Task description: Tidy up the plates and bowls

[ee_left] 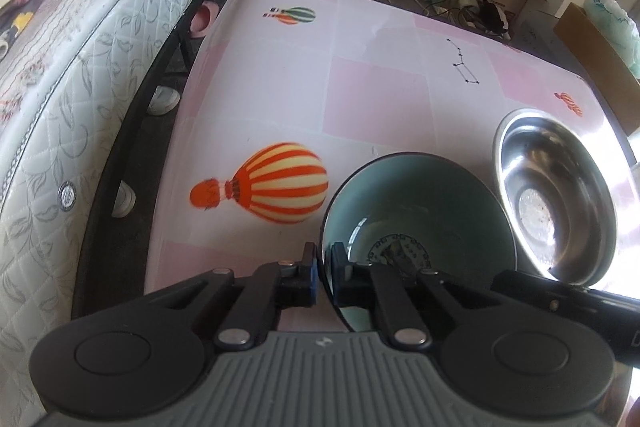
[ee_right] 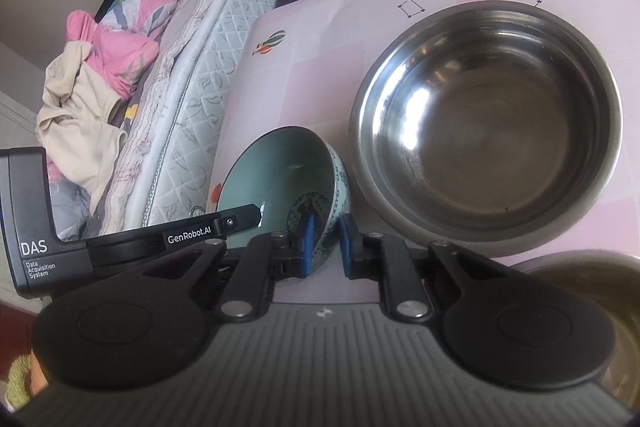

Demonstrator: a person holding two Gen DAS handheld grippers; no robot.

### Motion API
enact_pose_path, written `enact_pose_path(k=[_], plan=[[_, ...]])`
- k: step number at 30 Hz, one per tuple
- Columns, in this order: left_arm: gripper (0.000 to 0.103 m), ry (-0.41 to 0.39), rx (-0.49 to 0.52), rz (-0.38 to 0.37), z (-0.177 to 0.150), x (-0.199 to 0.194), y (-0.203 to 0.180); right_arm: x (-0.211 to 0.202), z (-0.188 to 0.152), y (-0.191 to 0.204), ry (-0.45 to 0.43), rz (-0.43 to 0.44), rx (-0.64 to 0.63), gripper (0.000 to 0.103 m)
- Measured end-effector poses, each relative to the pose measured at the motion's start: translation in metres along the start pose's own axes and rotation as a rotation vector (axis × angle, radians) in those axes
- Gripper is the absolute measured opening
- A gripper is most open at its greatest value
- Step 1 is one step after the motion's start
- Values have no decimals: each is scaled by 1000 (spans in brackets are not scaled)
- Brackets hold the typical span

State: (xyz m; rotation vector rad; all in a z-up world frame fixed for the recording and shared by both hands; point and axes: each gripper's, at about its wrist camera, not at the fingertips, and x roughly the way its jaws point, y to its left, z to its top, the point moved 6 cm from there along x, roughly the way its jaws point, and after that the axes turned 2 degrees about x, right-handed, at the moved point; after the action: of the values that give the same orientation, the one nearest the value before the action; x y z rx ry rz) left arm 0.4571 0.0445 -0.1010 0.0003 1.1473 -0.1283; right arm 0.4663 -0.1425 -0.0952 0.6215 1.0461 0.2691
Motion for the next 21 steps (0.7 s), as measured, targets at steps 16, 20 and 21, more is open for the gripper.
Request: enact_pose_path(k=[16,20,21], plan=[[17,35,-25,-5,-13,-7,13,2,-13,14,15,-5,-60,11],[17,40,-29,-2,-12,0,12,6,-10,13,3,-17,-65,11],[17,41,-30,-2,-12,2,12,7,-9,13,1,-20,-64,11]])
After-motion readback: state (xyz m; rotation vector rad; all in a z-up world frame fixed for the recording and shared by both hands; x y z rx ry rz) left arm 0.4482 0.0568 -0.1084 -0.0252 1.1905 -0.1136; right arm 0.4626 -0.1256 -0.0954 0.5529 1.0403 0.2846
